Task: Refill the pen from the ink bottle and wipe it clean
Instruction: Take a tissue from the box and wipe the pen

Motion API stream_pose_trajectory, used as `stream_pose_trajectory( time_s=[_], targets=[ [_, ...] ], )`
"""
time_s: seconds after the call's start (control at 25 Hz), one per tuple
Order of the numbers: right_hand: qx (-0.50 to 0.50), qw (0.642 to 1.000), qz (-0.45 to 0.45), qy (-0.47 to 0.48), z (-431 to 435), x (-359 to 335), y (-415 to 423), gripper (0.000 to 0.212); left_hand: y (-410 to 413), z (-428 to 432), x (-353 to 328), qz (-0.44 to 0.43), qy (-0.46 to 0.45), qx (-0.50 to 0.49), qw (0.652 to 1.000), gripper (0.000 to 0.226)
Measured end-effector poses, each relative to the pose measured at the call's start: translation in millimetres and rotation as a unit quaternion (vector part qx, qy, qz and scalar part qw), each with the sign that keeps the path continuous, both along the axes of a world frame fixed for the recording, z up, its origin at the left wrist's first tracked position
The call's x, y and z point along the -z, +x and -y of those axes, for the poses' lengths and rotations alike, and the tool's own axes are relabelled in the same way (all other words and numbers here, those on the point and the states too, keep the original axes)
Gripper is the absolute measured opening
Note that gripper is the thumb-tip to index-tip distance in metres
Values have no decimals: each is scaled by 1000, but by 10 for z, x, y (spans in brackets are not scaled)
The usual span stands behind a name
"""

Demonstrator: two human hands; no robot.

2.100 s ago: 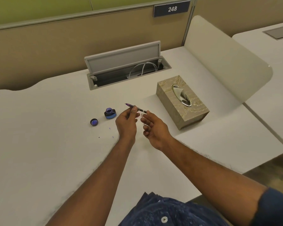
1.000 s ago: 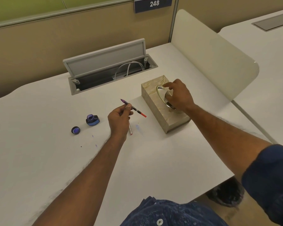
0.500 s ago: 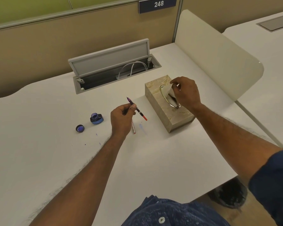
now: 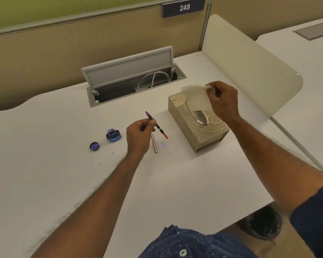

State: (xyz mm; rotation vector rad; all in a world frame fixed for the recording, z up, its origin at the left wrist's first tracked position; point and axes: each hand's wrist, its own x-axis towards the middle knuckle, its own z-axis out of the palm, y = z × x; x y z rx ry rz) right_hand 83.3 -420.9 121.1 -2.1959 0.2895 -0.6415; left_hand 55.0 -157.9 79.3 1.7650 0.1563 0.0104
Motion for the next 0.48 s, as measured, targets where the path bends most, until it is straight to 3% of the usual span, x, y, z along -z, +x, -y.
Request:
stream_pose_trajectory(
  time_s=[0.24,0.48],
  targets=[
    [1,980,-25,197,-115,-26,-33,15,-10,-92,-16,-2,1,-2,1000,25],
    [-41,951,-51,301,-651,37,-227,4,-80,-279,-36,-6,-7,-2,1000,17]
  ],
)
